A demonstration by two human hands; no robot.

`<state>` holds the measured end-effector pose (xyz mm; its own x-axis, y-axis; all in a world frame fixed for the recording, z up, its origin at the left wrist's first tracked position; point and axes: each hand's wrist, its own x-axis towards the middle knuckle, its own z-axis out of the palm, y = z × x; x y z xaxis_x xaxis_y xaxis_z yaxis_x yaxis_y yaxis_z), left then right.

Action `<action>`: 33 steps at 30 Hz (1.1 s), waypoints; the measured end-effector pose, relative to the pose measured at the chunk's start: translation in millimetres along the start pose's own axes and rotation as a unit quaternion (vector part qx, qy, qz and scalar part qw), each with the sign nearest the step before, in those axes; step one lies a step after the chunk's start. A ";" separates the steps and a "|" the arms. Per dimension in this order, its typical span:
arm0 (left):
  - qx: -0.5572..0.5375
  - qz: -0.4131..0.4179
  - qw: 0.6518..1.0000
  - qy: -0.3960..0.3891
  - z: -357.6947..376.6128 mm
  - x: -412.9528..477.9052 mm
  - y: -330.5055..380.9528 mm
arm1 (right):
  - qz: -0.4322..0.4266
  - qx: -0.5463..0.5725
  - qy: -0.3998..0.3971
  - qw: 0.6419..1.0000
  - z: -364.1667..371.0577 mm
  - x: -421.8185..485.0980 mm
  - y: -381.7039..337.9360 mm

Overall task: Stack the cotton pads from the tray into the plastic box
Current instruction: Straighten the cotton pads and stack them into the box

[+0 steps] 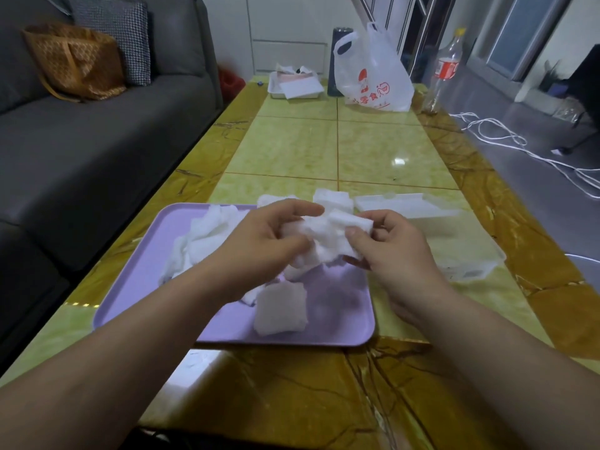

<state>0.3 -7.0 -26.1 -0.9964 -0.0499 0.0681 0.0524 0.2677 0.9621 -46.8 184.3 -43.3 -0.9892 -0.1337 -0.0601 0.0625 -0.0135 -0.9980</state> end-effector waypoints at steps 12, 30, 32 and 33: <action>-0.067 -0.021 0.997 -0.019 0.2 -0.8 -4.7 | 0.061 0.025 -0.132 0.989 0.6 0.2 1.3; 0.033 -0.067 0.997 -0.002 0.5 4.3 -18.2 | 0.020 -0.033 -0.163 0.986 -1.0 -4.5 2.2; 0.017 -0.084 0.995 -0.060 -1.2 2.0 -15.7 | 0.027 -0.036 -0.175 0.984 0.6 -5.4 1.0; 0.009 -0.080 0.993 -0.082 -1.1 1.1 -14.8 | 0.029 -0.041 -0.175 0.983 2.0 -6.0 0.5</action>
<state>-1.5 -12.0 -40.0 -0.9894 0.0631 -0.1307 -0.1074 0.2869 0.9519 -40.6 183.1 -43.4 -0.8767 -0.4657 -0.1207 0.0927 0.0828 -0.9922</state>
